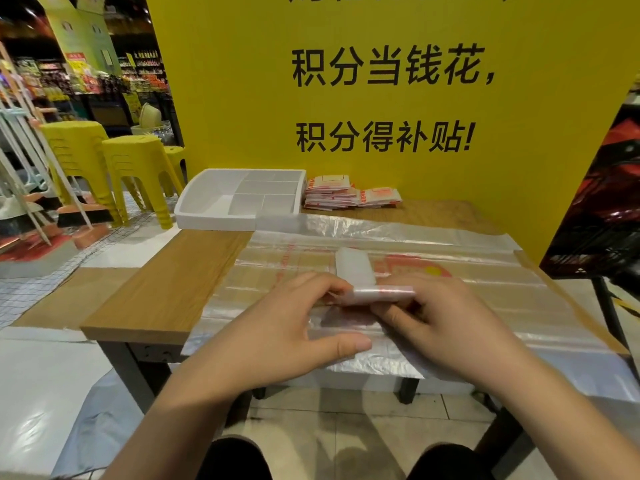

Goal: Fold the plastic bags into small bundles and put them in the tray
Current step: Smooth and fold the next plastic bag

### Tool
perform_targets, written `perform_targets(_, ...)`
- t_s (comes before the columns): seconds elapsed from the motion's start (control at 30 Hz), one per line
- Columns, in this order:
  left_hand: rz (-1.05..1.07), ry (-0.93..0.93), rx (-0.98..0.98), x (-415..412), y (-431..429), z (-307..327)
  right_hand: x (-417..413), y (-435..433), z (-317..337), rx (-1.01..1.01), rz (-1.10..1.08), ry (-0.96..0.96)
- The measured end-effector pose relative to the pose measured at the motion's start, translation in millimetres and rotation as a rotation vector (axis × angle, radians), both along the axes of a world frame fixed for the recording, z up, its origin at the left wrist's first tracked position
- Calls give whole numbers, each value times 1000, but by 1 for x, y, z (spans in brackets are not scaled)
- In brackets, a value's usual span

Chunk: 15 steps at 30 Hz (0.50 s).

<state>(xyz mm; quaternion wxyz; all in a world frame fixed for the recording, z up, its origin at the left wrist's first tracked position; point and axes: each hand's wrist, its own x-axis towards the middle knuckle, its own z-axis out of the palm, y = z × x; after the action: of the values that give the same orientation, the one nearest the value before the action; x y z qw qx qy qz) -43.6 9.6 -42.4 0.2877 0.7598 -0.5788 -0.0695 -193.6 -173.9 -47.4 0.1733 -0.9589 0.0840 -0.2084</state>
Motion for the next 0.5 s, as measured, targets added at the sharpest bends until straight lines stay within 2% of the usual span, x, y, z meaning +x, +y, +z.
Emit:
perform_targets(0.2,98,-19,-151,3,-15,-11,4,-2,-1,-20,-75,-24)
perform_targets(0.5,166,21,-198,2,-21,-13,12,-1,-4,68,-68,-84)
